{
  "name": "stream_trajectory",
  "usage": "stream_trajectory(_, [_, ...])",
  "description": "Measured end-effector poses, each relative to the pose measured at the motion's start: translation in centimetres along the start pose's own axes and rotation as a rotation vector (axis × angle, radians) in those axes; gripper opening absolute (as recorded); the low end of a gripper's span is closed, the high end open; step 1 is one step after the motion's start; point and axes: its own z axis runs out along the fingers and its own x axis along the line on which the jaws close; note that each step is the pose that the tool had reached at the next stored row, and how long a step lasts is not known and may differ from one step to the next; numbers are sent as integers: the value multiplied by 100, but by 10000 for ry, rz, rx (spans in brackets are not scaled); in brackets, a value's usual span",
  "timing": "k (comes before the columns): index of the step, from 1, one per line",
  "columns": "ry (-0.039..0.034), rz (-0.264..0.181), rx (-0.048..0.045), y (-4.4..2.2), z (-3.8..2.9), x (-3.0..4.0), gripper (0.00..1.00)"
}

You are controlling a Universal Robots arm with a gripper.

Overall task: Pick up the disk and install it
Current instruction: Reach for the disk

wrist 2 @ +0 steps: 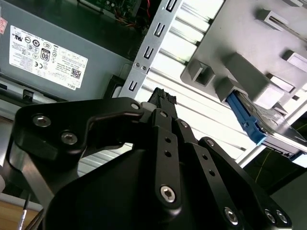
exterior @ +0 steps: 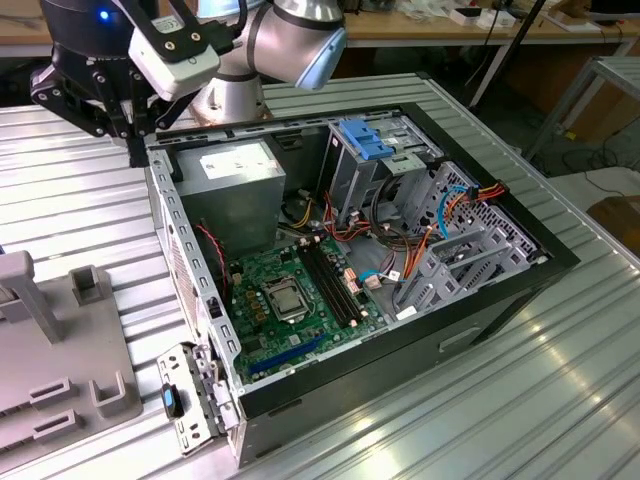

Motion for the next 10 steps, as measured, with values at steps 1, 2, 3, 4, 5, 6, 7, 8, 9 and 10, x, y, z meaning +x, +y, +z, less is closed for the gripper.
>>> stream_trajectory(1, [2, 0, 0, -1, 0, 9, 11])
stream_trajectory(2, [5, 0, 1, -3, -1, 38, 11])
stream_trajectory(3, [6, 0, 0, -4, -1, 53, 11])
stream_trajectory(4, [6, 0, 0, -5, -1, 69, 11])
stream_trajectory(5, [10, 0, 0, -7, -2, 97, 11])
stream_trajectory(6, [12, 0, 1, -9, -2, 126, 11])
stream_trajectory(7, [15, -1, 2, -12, -3, 155, 11])
stream_trajectory(8, [16, 0, 1, -13, -3, 176, 11])
stream_trajectory(9, [19, 0, 2, -15, -4, 199, 11])
stream_trajectory(10, [20, 1, 1, -16, -4, 216, 11])
